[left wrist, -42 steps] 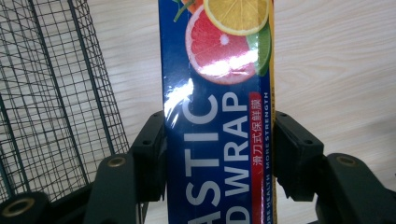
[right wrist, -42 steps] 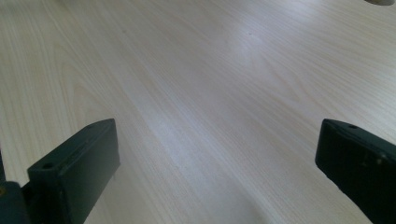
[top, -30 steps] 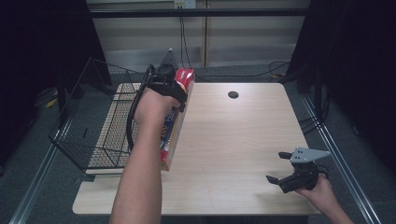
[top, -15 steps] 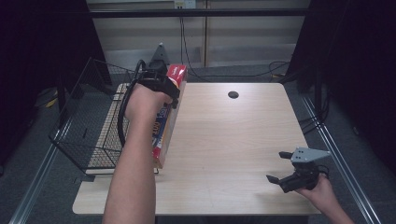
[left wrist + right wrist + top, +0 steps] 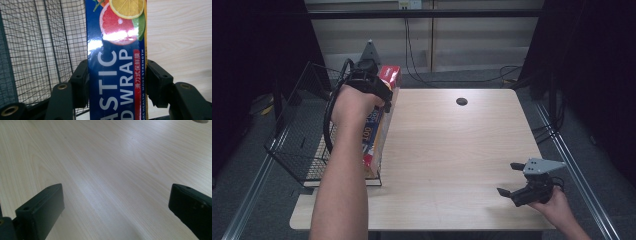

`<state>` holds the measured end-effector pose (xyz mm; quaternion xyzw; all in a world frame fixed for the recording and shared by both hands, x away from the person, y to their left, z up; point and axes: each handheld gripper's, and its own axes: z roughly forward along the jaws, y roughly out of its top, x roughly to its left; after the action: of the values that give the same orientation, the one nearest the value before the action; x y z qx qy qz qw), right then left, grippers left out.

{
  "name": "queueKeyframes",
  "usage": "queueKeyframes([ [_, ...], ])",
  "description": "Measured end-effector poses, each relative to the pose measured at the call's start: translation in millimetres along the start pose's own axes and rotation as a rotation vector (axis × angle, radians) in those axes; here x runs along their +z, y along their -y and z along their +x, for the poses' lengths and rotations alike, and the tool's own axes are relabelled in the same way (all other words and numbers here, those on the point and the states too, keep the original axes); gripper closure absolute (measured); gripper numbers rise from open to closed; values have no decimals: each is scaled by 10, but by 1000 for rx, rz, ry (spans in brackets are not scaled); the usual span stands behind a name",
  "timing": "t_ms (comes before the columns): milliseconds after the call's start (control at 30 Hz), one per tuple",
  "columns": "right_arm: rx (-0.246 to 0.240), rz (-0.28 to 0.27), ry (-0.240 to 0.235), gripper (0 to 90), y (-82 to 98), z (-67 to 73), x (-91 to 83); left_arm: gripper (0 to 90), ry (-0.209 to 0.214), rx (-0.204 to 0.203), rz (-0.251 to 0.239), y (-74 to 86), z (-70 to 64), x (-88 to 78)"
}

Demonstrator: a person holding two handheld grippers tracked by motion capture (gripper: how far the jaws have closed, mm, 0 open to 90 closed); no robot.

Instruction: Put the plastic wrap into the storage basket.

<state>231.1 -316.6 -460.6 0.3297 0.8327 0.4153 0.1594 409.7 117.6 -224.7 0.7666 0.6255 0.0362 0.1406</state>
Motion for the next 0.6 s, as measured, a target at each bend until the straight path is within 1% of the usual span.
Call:
queueKeyframes([
  [100,-6,-2,-1,0,2,2,1,449,-8,-7,-8,1,36,-22],
  [167,-4,-2,-5,0,0,3,-1,449,-13,-4,-4,3,62,-35],
  [200,-1,-7,-1,0,-1,0,-4,449,-23,-11,-5,7,74,-39],
  [267,-1,-8,2,0,0,0,-3,449,-22,-19,-7,13,107,-46],
  [367,-1,-2,-2,0,2,-2,5,449,-6,-27,-3,20,148,-51],
  [400,-2,1,0,0,2,2,4,449,-7,-28,1,24,162,-53],
  [433,-2,0,-2,1,3,4,5,449,-17,-20,-4,26,183,-54],
  [467,-2,0,-2,1,3,4,5,449,-18,-28,-1,29,193,-58],
  [567,0,-4,-9,2,5,-1,12,449,-14,-33,-3,39,250,-79],
  [600,0,-1,-3,1,5,0,8,449,-15,-36,-5,43,266,-87],
])
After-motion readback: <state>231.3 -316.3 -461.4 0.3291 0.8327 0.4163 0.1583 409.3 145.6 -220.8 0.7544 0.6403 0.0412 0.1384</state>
